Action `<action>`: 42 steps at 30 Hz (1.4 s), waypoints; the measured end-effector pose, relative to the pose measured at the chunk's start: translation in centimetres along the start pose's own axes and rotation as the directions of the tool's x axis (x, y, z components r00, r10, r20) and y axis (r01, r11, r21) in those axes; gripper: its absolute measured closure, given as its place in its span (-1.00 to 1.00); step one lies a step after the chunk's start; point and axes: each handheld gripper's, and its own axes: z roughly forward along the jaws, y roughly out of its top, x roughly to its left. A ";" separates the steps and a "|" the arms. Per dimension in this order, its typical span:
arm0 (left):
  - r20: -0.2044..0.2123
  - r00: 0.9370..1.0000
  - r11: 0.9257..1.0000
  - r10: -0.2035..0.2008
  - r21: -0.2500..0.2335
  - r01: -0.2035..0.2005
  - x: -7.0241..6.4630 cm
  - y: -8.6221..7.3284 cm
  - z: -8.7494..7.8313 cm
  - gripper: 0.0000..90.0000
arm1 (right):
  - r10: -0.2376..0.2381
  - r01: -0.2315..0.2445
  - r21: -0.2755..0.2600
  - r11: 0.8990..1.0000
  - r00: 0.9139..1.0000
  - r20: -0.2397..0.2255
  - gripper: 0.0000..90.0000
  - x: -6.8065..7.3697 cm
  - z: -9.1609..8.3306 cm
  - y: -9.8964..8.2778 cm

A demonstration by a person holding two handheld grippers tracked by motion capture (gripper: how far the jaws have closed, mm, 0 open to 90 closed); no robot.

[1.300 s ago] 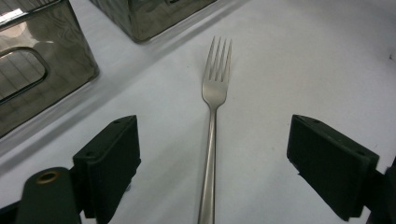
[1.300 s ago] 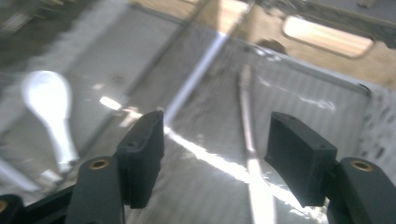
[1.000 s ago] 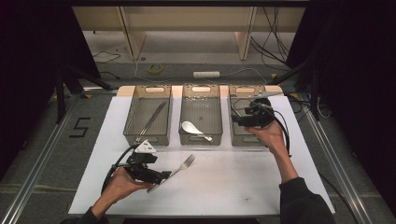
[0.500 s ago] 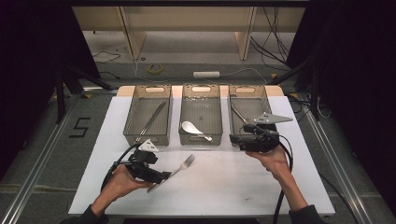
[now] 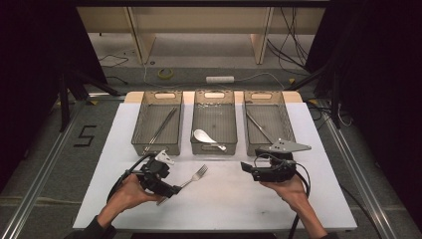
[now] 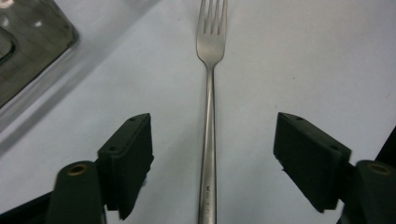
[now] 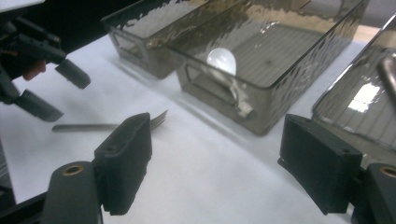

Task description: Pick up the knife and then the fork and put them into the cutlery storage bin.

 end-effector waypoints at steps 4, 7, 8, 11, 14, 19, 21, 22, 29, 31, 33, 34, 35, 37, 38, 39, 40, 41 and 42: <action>-0.005 1.000 0.998 0.026 0.063 -0.025 -0.4 0.3 0.5 -0.21 | -0.010 0.011 0.019 1.000 1.000 -0.012 -0.42 0.7 0.0 -0.7; -0.009 0.999 0.996 0.036 0.082 -0.035 -0.5 0.4 0.8 -0.06 | -0.017 0.018 0.027 0.999 1.000 -0.012 -0.42 0.9 0.1 -0.9; -0.004 0.999 0.995 0.036 0.090 -0.036 -0.5 0.4 0.9 -0.06 | -0.021 0.022 0.030 0.999 1.000 -0.016 -0.42 1.1 0.1 -1.0; 0.001 0.999 0.993 0.037 0.112 -0.037 -0.5 0.6 1.3 0.06 | -0.035 0.035 0.043 0.998 0.999 -0.012 -0.42 1.6 0.1 -1.4; 0.006 0.999 0.990 0.040 0.137 -0.041 -0.4 0.7 1.9 0.22 | -0.046 0.047 0.052 0.998 0.999 -0.028 -0.42 2.1 0.2 -1.7; 0.001 0.998 0.983 0.055 0.177 -0.054 -0.2 0.8 2.7 0.41 | -0.043 0.045 0.048 0.998 0.998 -0.035 -0.42 2.5 0.1 -1.9; 0.008 0.998 0.980 0.056 0.191 -0.057 -0.1 0.8 3.0 0.47 | -0.044 0.046 0.050 0.998 0.998 -0.038 -0.42 2.5 -0.1 -2.0; 0.006 0.999 0.981 0.050 0.189 -0.050 -0.2 0.8 3.1 0.49 | -0.045 0.046 0.047 0.998 0.998 -0.038 -0.42 2.6 -0.1 -2.0; 0.011 0.997 0.974 0.071 0.216 -0.072 -0.4 1.0 3.6 0.61 | -0.048 0.051 0.053 0.997 0.998 -0.049 -0.42 2.9 -0.1 -2.2; 0.006 0.997 0.974 0.073 0.215 -0.073 -0.5 1.1 3.8 0.65 | -0.049 0.052 0.056 0.997 0.997 -0.053 -0.42 3.0 -0.1 -2.2; 0.000 0.997 0.973 0.075 0.220 -0.073 -0.6 1.1 4.0 0.66 | -0.049 0.052 0.055 0.997 0.997 -0.054 -0.42 3.0 -0.1 -2.2; 0.000 0.997 0.973 0.075 0.220 -0.073 -0.6 1.1 4.0 0.66 | -0.050 0.053 0.054 0.997 0.997 -0.054 -0.42 3.1 -0.1 -2.2; -0.002 0.997 0.972 0.077 0.224 -0.074 -0.6 1.1 4.1 0.67 | -0.052 0.055 0.054 0.997 0.997 -0.056 -0.42 3.1 -0.1 -2.2; -0.009 0.996 0.968 0.087 0.237 -0.083 -0.6 1.1 4.3 0.69 | -0.052 0.055 0.053 0.997 0.997 -0.057 -0.42 3.1 -0.1 -2.2; -0.009 0.996 0.968 0.087 0.237 -0.083 -0.6 1.1 4.3 0.71 | -0.052 0.055 0.053 0.997 0.997 -0.058 -0.42 3.1 -0.1 -2.2; -0.013 0.996 0.968 0.089 0.237 -0.084 -0.6 1.1 4.3 0.73 | -0.052 0.055 0.054 0.997 0.997 -0.059 -0.42 3.1 -0.1 -2.2; -0.017 0.996 0.968 0.091 0.237 -0.085 -0.6 1.1 4.3 0.75 | -0.053 0.056 0.054 0.997 0.997 -0.058 -0.42 3.1 -0.1 -2.2; -0.017 0.996 0.968 0.088 0.236 -0.082 -0.6 1.1 4.3 0.75 | -0.053 0.056 0.054 0.997 0.997 -0.058 -0.42 3.1 -0.1 -2.2; -0.017 0.996 0.968 0.087 0.237 -0.081 -0.6 1.1 4.3 0.76 | -0.052 0.055 0.054 0.997 0.997 -0.058 -0.42 3.1 -0.1 -2.2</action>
